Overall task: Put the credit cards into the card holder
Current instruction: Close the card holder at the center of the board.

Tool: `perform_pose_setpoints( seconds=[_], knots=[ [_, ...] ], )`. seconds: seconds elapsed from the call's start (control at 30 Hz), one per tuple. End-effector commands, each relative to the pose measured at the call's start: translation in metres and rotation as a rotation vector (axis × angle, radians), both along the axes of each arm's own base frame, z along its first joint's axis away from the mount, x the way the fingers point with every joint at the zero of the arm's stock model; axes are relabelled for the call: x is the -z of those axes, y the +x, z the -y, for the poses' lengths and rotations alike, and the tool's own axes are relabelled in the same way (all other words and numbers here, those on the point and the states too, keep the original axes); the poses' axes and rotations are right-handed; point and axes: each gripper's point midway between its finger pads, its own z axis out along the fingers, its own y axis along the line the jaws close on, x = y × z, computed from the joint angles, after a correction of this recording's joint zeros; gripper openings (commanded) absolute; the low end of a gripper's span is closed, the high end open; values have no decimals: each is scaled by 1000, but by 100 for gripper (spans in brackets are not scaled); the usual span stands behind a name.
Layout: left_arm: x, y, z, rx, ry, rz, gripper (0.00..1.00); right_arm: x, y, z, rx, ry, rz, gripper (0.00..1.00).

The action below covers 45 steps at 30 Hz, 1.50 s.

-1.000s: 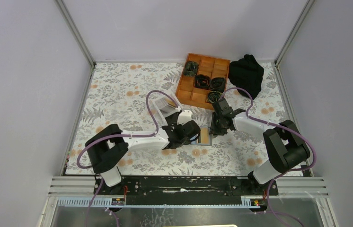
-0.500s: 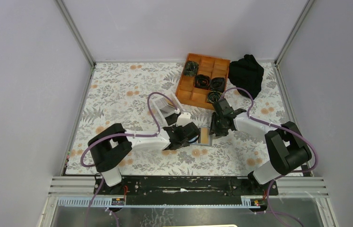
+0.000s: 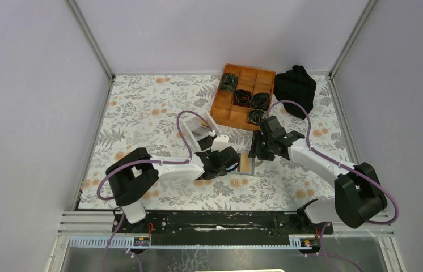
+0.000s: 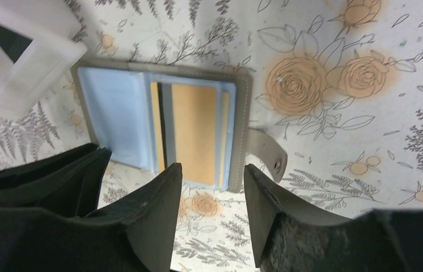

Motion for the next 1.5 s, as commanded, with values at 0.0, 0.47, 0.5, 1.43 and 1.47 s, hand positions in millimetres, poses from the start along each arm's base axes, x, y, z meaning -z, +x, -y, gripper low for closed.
perform_pose_setpoints(
  seconds=[0.0,0.47,0.5,1.43,1.47],
  knots=[
    [20,-9,-6,4,51,-46,26,-17,-14,-10,-16,46,4,52],
    [31,-19,-7,22,78,-108,25,22,-44,-7,22,131,-34,60],
    [31,-19,-7,23,78,-110,25,25,-43,-8,22,138,-28,60],
    [42,-34,-13,22,100,-190,23,58,-58,-22,96,342,-12,59],
    [43,-35,-14,22,104,-191,23,56,-58,-22,98,356,-3,59]
  ],
)
